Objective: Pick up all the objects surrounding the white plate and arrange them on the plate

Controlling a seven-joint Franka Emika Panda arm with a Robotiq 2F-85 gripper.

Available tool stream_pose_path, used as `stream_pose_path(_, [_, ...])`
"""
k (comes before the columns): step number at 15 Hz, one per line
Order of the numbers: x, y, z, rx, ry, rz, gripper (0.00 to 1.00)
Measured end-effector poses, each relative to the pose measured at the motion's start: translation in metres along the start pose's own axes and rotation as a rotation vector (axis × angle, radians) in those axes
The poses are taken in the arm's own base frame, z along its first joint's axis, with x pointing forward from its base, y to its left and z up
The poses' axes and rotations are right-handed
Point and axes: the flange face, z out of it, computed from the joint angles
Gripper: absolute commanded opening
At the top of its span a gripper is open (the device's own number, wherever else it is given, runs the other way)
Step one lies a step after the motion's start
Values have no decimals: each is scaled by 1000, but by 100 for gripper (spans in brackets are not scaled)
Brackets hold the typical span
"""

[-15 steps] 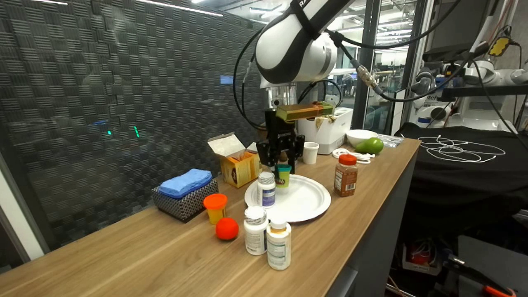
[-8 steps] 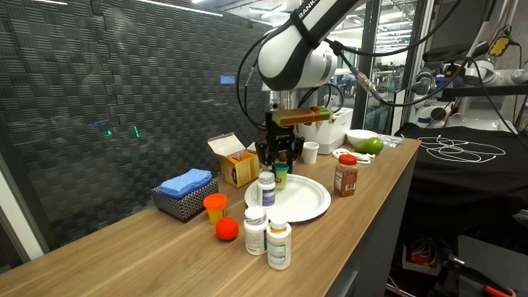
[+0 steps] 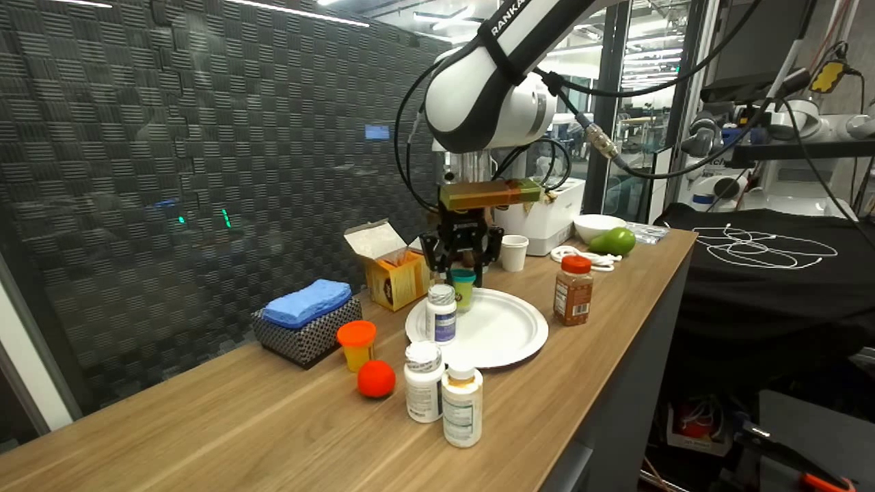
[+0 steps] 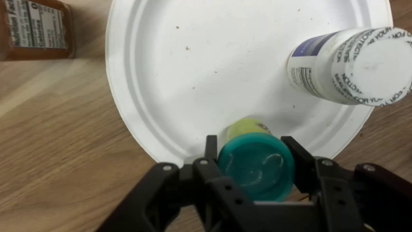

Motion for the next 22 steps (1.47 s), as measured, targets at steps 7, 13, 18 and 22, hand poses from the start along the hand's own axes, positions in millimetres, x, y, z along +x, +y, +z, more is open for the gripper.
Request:
stream_pose_path(7, [-3,-19,15,-11,-12,45,27])
stream_pose_path(13, [-3,-25,17,-13,-14,57,79])
stream_pose_path(18, [-1,-27,13,-7,-6,61,100])
stream_pose_path(22, [3,-29,-15,20,34,61,100])
